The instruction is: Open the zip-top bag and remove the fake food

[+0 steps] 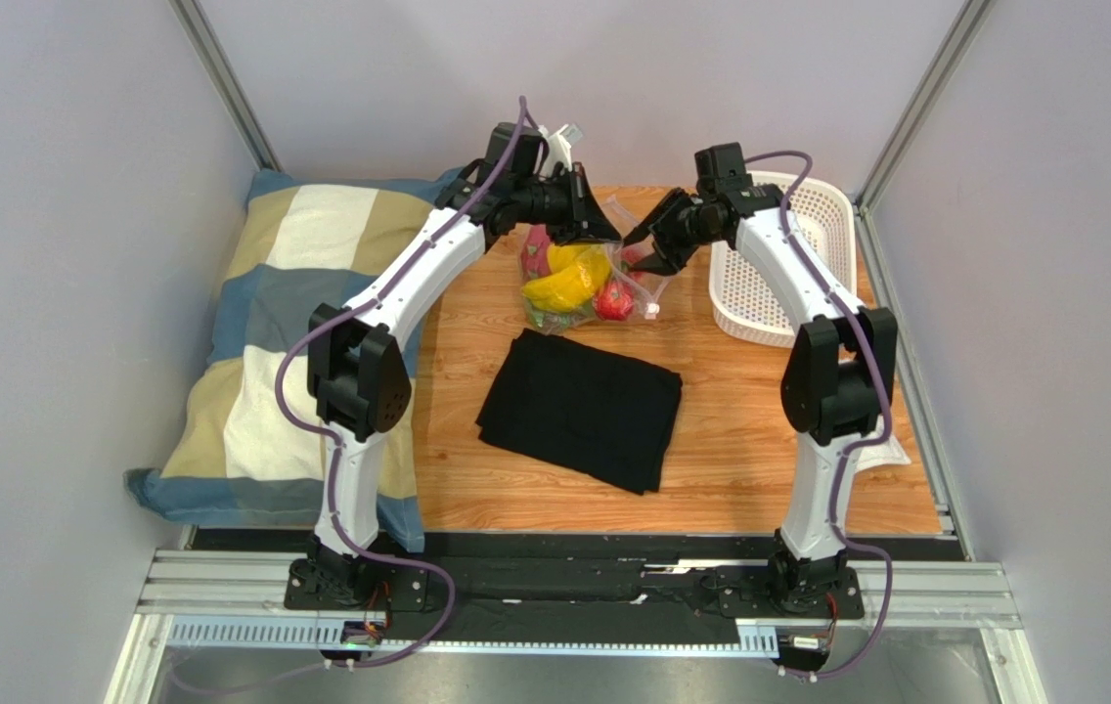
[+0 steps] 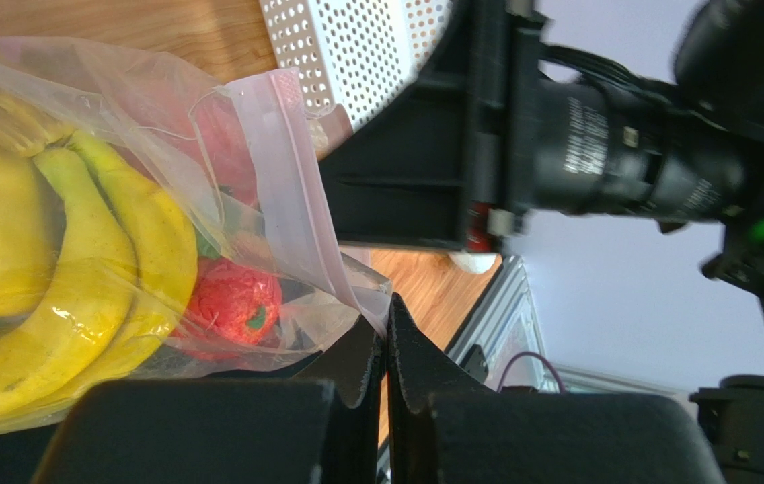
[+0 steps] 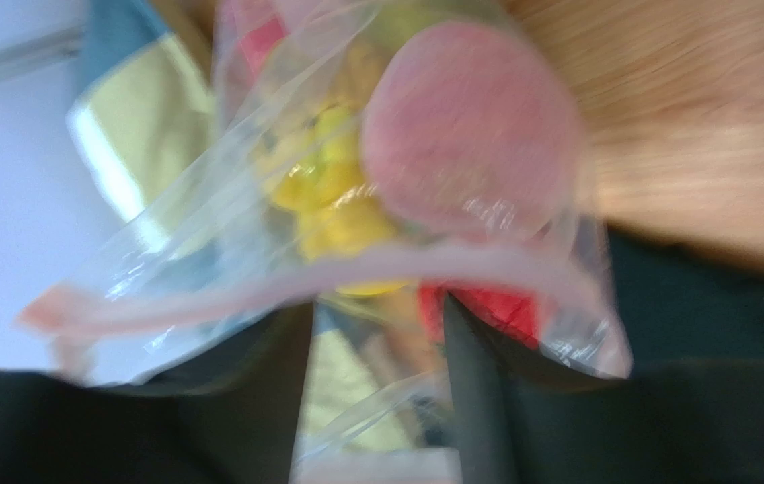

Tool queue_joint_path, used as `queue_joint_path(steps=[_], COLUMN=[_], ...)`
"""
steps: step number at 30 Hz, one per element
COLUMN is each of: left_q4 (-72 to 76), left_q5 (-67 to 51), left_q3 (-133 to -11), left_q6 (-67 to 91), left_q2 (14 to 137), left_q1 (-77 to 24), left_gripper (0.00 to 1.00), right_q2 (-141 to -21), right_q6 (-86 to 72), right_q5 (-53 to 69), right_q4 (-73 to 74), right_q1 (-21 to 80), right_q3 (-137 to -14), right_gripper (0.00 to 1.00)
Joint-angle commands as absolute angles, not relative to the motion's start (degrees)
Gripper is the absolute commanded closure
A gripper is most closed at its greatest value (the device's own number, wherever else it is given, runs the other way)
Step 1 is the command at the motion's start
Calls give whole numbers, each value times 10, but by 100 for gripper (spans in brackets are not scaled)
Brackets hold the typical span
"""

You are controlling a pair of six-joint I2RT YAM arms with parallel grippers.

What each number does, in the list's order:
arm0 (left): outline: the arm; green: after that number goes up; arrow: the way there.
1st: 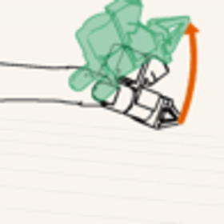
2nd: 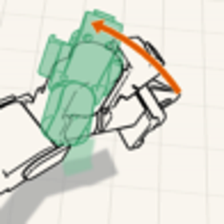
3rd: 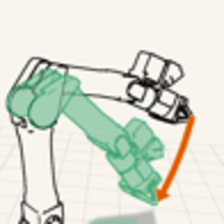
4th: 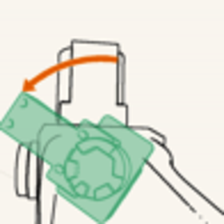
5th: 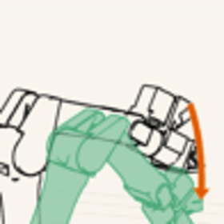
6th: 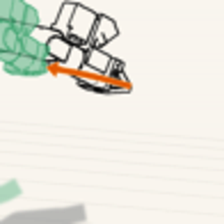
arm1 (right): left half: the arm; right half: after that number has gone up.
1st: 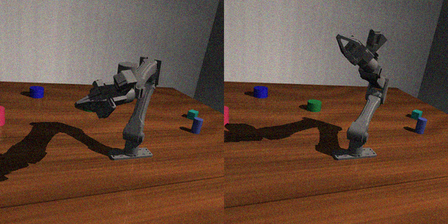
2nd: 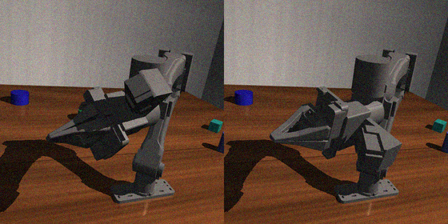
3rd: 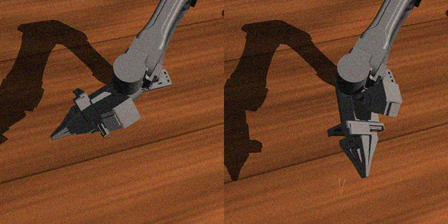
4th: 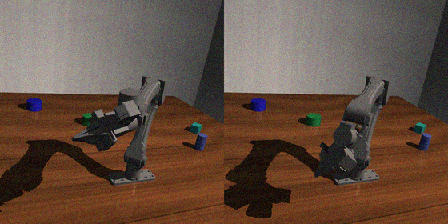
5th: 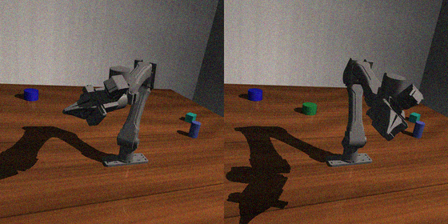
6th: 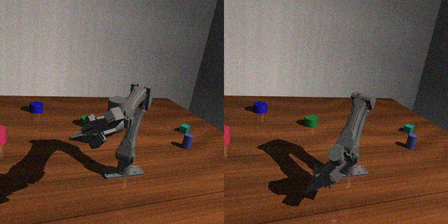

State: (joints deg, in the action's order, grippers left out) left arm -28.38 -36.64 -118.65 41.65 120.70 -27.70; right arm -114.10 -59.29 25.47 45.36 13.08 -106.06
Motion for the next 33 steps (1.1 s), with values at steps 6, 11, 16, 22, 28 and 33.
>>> queue_joint_path(steps=[6, 11, 16, 22, 28, 33], left_q4=[-249, -252, -256, -231, -220, -230], left_q5=[-379, -380, -366, -357, -366, -359], left_q3=[-1191, -1211, -1216, -1236, -1267, -1266], left_q6=[436, 439, 447, 463, 480, 463], left_q2=[1188, 1206, 1232, 1265, 1308, 1308], left_q1=[-288, -311, -314, -314, -314, -313], left_gripper=[100, 100, 100, 100, 100, 100], right_q2=[-1180, -1209, -1233, -1281, -1322, -1355], right_q6=[-481, -569, -578, -587, -584, -565], right_q5=[153, 111, 33, 1, 11, 24], right_q4=[451, 441, 433, 403, 389, 376], right_q1=[150, 152, 153, 151, 148, 145], right_q3=[-1080, -1083, -1082, -1063, -1085, -1142], right_gripper=[21, 16, 16, 18, 24, 45])
